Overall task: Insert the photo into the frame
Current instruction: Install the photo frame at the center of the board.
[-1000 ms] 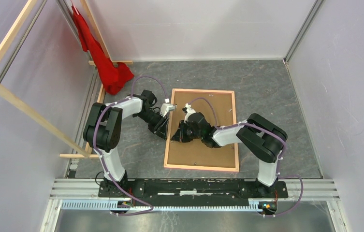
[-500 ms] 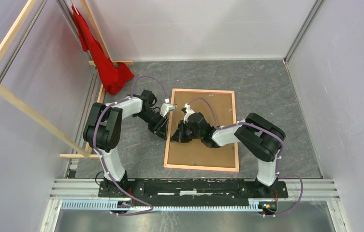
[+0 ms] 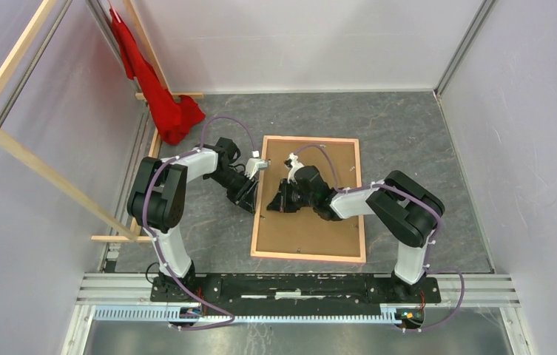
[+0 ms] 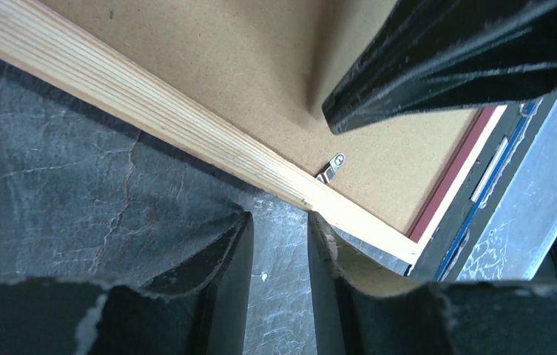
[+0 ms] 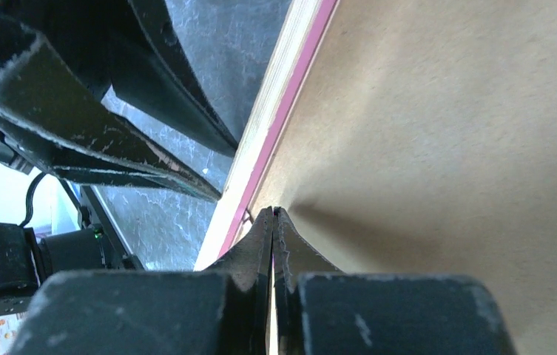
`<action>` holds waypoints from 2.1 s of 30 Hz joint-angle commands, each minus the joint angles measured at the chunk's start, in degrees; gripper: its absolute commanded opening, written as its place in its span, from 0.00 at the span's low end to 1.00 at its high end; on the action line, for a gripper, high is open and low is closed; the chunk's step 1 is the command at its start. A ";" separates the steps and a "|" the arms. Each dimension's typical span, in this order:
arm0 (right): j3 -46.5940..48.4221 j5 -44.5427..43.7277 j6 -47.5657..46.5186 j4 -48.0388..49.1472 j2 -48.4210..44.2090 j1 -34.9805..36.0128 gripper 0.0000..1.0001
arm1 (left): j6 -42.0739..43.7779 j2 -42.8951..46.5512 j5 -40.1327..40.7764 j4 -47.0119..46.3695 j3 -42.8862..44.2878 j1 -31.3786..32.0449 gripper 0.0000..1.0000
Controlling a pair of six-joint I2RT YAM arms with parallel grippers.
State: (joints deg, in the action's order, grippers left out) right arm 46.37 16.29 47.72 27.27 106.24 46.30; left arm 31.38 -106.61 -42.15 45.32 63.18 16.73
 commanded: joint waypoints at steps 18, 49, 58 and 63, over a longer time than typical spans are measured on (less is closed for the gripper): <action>3.01 3.53 -3.19 -1.45 2.30 2.01 0.00 | -0.57 1.52 -0.71 -0.49 1.10 0.23 0.40; 38.27 1.98 -9.42 -16.98 23.58 -15.22 0.11 | -13.91 -14.49 -4.85 -7.70 18.43 -4.86 0.38; 38.70 4.94 -7.21 -15.59 25.19 -14.98 0.06 | -13.71 -14.60 -4.66 -7.70 18.15 -4.87 0.36; 33.85 3.21 -6.94 -14.40 22.18 -15.20 0.06 | -13.56 -14.44 -4.43 -7.70 17.85 -4.87 0.35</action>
State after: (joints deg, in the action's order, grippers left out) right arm 84.09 20.56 40.84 13.76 130.13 31.11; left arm 18.57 -120.29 -47.72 38.79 80.66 11.70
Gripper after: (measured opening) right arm 0.058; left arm 0.358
